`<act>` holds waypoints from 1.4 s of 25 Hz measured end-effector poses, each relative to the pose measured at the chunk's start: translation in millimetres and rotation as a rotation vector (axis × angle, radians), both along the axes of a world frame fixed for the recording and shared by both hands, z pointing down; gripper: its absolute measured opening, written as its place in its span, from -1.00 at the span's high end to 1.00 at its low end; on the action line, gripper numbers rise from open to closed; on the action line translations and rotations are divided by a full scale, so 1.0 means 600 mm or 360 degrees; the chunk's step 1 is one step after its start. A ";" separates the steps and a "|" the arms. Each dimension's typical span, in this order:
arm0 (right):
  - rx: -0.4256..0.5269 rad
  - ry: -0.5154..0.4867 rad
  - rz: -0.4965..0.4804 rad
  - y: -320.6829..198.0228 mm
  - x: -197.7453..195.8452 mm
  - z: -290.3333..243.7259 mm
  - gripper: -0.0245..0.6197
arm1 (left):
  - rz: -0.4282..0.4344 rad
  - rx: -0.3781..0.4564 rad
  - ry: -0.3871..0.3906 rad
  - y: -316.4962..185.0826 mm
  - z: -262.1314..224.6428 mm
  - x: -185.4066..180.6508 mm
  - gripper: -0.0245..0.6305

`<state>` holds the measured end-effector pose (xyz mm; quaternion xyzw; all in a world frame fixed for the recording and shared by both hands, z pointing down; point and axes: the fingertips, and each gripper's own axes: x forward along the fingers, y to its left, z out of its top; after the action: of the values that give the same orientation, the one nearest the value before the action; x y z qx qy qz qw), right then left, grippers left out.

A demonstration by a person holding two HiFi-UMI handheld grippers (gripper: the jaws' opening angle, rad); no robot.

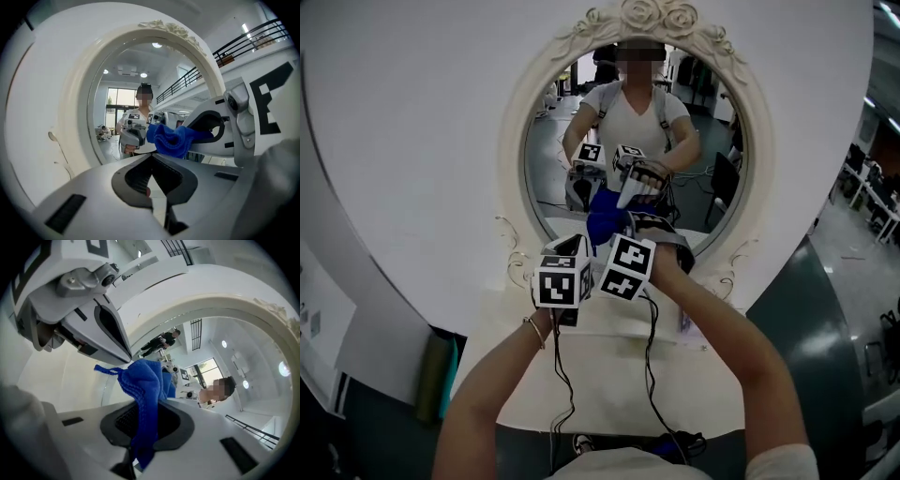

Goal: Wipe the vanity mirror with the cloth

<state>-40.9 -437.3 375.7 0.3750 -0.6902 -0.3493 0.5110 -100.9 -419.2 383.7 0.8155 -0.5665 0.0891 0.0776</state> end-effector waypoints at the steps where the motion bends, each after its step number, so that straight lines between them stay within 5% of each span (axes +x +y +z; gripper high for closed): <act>1: -0.0027 -0.0002 -0.0002 0.001 -0.001 0.021 0.73 | -0.0010 -0.0018 0.0007 0.002 0.013 -0.001 0.91; 21: -0.0491 -0.0076 0.0043 0.008 -0.002 0.318 0.73 | -0.0075 -0.0309 0.0041 0.029 0.247 -0.012 0.91; 28: -0.0518 -0.0112 0.0044 0.009 0.000 0.321 0.73 | -0.0097 -0.0302 0.0051 0.029 0.245 -0.013 0.91; 35: -0.0473 -0.0195 0.0073 0.017 0.034 0.249 0.73 | -0.0075 -0.0161 0.0057 0.017 0.170 0.010 0.91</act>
<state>-20.5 -427.1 525.0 0.3314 -0.7554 -0.2079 0.5256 -94.8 -409.2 485.9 0.7984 -0.5789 0.1011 0.1310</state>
